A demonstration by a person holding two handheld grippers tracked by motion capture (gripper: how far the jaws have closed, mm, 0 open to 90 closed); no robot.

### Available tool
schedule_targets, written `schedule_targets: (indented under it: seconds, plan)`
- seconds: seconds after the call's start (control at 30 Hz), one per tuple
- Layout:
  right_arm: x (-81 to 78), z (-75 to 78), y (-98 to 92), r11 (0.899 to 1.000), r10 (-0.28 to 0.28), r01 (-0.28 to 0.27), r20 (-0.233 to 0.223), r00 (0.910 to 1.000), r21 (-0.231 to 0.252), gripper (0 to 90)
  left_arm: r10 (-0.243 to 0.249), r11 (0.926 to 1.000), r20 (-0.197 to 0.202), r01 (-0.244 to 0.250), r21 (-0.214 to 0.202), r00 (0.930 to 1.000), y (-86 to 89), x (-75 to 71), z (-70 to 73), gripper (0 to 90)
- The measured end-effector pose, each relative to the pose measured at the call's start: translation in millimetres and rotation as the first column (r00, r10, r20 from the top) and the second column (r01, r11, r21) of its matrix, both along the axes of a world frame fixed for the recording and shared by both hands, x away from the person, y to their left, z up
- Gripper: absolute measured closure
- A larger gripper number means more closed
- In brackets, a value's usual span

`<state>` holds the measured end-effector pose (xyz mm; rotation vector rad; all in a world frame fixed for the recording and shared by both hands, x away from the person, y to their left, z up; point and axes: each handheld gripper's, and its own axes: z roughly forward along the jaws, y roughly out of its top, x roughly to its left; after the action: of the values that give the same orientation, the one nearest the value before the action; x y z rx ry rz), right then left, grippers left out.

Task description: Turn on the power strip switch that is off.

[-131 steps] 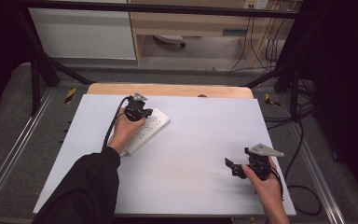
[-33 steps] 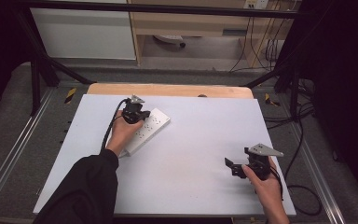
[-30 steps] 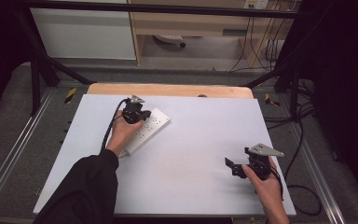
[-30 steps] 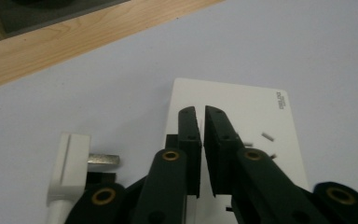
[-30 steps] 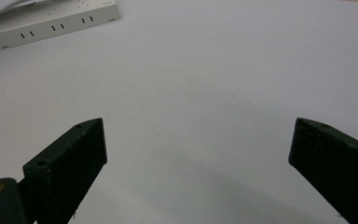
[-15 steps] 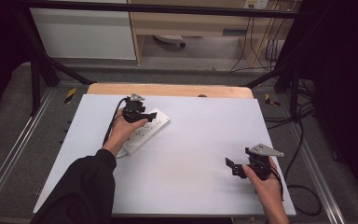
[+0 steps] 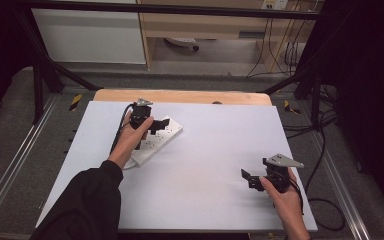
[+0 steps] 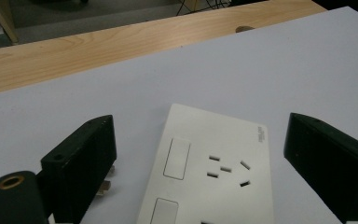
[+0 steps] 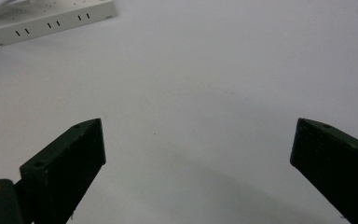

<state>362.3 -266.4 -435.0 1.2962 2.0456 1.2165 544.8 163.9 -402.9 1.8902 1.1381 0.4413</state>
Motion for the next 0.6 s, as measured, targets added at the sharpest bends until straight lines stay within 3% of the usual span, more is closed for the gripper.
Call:
schedule_targets:
  seconds: [0.3, 0.6]
  plan:
    - [-0.2, 0.4, 0.0, 1.0, 0.011, -0.011, 0.008, 0.9999, 0.005, 2.6, -0.015, 0.9991, 0.004, 0.016, -0.041, 0.9999, 7.4, -7.5, 9.0, 9.0]
    - [0.0, 0.3, 0.4, 1.0, 0.016, -0.016, 0.006, 0.9999, 0.004, 2.5, -0.035, 0.9978, 0.025, 0.036, -0.056, 0.9991, 15.8, -19.0, 16.6, 9.0]
